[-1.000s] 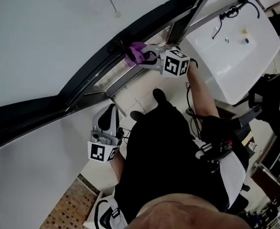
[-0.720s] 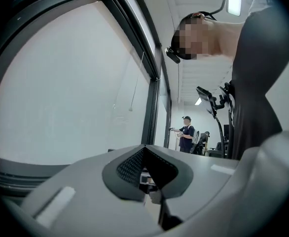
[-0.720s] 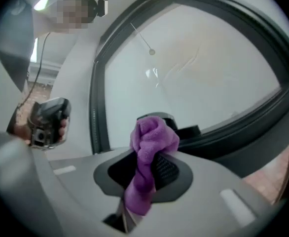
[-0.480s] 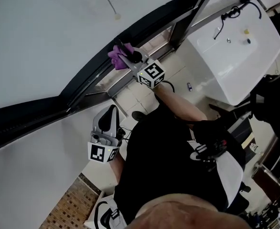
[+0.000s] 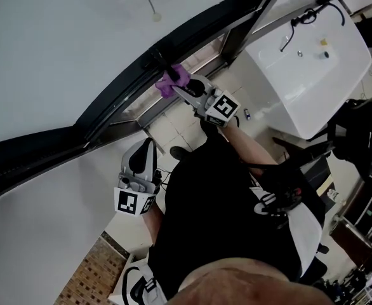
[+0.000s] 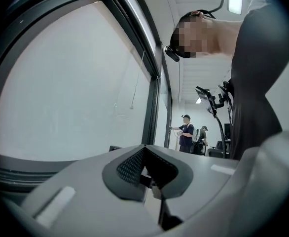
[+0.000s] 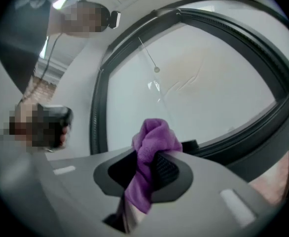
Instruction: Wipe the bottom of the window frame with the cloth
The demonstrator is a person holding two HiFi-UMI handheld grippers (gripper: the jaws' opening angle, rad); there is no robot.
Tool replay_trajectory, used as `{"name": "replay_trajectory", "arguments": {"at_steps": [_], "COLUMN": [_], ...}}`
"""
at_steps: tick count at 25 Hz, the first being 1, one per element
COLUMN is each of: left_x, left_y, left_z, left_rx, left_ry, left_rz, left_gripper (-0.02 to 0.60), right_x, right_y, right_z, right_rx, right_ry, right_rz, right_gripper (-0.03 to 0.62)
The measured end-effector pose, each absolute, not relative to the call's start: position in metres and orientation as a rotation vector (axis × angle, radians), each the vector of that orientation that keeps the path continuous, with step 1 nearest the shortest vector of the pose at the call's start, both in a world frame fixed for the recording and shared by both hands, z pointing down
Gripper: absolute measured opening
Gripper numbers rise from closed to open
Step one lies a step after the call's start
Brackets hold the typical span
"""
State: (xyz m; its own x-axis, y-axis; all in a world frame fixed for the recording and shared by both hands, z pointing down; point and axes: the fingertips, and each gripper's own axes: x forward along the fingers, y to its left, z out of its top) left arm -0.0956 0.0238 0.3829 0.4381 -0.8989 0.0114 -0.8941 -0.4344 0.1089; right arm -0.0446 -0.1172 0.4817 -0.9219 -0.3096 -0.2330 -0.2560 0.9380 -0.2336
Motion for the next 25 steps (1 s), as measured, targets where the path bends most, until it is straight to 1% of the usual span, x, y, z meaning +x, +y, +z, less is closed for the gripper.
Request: {"name": "replay_trajectory", "arguments": {"at_steps": [2, 4, 5, 7, 9, 10, 13, 15, 17, 20, 22, 25], "left_x": [-0.096, -0.096, -0.096, -0.094, -0.091, -0.089, -0.088, -0.091, -0.097, -0.103, -0.104, -0.097], "left_y": [0.021, 0.019, 0.019, 0.018, 0.018, 0.018, 0.019, 0.021, 0.022, 0.023, 0.022, 0.016], "left_z": [0.384, 0.386, 0.388, 0.388, 0.384, 0.382, 0.38, 0.38, 0.38, 0.379, 0.379, 0.377], "left_rx": [2.576, 2.575, 2.579, 2.591, 2.604, 2.608, 2.593, 2.572, 2.557, 2.547, 2.546, 2.568], "left_ry": [-1.602, -1.584, -1.574, -1.565, -1.572, -1.58, -1.61, -1.635, -1.661, -1.691, -1.691, -1.67], "left_rz": [-0.074, -0.079, -0.075, -0.069, -0.072, -0.074, -0.078, -0.079, -0.082, -0.083, -0.085, -0.082], "left_gripper": [0.0, 0.0, 0.0, 0.0, 0.0, 0.0, 0.0, 0.0, 0.0, 0.0, 0.0, 0.0], "right_x": [-0.023, -0.002, 0.006, 0.009, -0.007, -0.024, -0.085, -0.1, -0.09, -0.045, -0.028, -0.053], "right_y": [-0.076, -0.062, -0.075, -0.132, -0.191, -0.213, -0.242, -0.241, -0.246, -0.277, -0.287, -0.277], "right_z": [0.461, 0.439, 0.433, 0.426, 0.424, 0.425, 0.455, 0.475, 0.482, 0.476, 0.46, 0.465], "right_rx": [-0.148, -0.052, -0.125, -0.427, -0.707, -0.77, -0.713, -0.631, -0.646, -1.005, -1.138, -0.933], "right_ry": [2.771, 2.736, 2.75, 2.818, 2.931, 3.006, 3.318, 3.449, 3.519, 3.533, 3.454, 3.546], "right_rz": [-0.366, -0.389, -0.358, -0.217, -0.049, 0.009, 0.055, 0.07, 0.146, 0.34, 0.362, 0.392], "right_gripper": [0.067, 0.068, 0.069, 0.069, 0.069, 0.069, 0.069, 0.063, 0.066, 0.067, 0.067, 0.067]}}
